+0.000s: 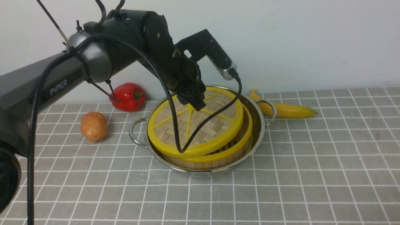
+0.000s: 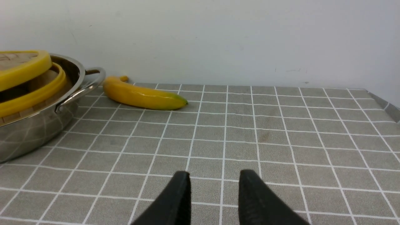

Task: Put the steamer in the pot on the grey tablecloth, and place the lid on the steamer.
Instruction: 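Place the yellow bamboo steamer lid onto the steamer in the pot with the left gripper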

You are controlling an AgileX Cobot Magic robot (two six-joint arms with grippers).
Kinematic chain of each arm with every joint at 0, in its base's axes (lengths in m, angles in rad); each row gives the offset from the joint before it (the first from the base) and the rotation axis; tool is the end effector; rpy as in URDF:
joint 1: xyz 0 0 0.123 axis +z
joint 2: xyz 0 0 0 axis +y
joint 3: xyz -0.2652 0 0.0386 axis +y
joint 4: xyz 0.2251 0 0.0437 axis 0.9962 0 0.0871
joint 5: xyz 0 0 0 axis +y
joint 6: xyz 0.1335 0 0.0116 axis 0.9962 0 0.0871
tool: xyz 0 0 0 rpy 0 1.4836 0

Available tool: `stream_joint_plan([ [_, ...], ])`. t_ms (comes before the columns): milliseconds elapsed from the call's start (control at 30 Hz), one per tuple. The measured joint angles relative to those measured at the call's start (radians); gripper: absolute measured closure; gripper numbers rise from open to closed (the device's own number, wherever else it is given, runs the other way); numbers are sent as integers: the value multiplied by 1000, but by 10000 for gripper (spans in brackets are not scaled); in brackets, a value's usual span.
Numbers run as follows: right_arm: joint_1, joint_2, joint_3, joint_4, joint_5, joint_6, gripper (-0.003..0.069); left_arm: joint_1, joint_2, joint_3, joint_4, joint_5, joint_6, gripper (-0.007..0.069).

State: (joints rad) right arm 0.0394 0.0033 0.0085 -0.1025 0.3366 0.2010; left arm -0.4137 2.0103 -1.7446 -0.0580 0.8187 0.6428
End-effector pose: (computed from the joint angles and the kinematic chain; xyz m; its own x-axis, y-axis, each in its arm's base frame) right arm 0.0901 -0.0010 0.1691 -0.2558 0.0940 -0.9622 0.0200 0.9956 0.0919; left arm 0.4090 -0.1857 0.2172 -0.3933 0.7916 -0.4676 0.7841 0.5544 0.2790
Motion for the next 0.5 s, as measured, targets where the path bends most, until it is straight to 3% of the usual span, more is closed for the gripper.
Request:
stream_joint_plan([
  [333,0,0,0,0,0,1,416,2,49,-1,87,-36,-182,279],
  [500,0,0,0,0,0,1,416,2,59,-2,88,-29,-219,279],
])
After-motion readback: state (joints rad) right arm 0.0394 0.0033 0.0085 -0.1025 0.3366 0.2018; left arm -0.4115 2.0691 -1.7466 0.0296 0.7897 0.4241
